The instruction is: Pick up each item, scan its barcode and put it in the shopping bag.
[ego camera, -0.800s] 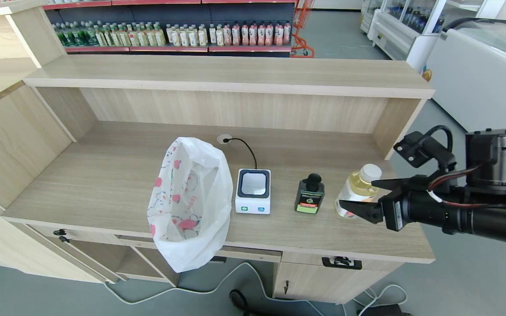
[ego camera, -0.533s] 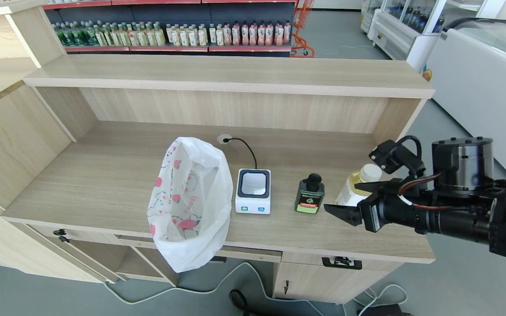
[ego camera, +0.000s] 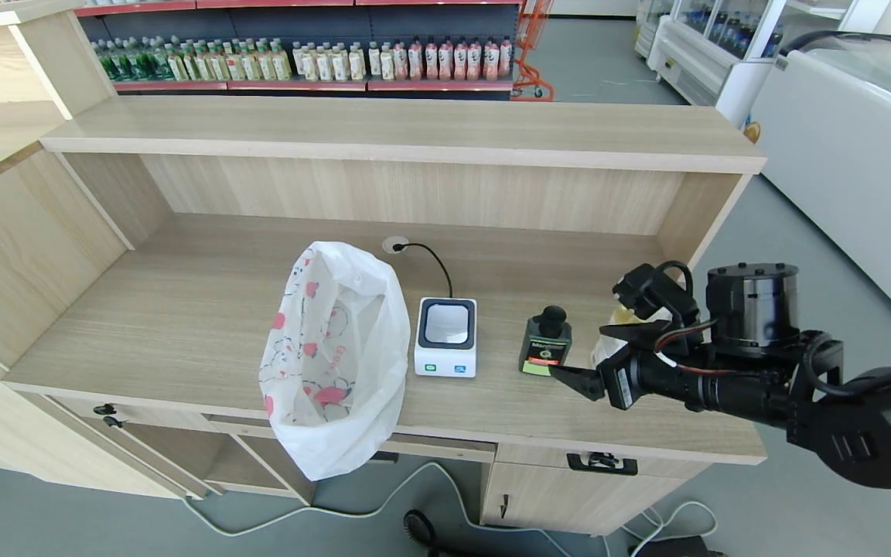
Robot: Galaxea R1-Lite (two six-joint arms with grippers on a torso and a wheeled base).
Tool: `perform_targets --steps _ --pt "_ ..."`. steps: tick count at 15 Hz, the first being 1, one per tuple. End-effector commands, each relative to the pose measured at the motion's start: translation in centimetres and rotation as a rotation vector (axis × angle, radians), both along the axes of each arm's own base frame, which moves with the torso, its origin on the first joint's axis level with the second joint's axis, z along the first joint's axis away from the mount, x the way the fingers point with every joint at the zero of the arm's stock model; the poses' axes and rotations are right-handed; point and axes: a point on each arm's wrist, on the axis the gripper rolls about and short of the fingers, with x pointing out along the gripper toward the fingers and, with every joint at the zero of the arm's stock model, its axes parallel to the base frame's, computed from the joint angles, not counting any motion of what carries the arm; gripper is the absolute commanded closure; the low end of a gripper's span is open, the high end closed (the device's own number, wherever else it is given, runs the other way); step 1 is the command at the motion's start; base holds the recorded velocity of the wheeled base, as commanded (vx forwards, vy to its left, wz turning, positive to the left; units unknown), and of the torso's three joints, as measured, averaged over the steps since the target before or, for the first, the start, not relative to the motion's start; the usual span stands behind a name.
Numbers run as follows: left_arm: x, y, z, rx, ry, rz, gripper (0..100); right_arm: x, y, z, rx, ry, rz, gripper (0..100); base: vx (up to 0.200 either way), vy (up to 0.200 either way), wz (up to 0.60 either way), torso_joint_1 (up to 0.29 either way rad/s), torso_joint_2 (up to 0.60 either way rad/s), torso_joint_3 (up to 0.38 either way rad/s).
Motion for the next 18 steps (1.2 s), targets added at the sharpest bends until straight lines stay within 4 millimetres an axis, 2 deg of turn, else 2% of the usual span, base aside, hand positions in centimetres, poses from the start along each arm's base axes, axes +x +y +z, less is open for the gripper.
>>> perform_targets --steps 1,10,18 --pt "0.0 0.0 0.0 0.0 0.0 -0.001 0 0.5 0.0 -1.0 -0.013 0.015 -0.003 0 0.0 0.0 0.0 0.0 0.0 0.0" --pt "0.0 0.0 0.0 0.0 0.0 -0.001 0 3.4 1.1 -4.5 0.015 -0.054 0.006 0 0.0 0.0 0.0 0.0 0.0 0.0" --pt "0.0 0.0 0.0 0.0 -0.002 -0.001 0 5.7 2.4 -5.7 0.034 -0.133 0.04 0 0.0 0.0 0.0 0.0 0.0 0.0"
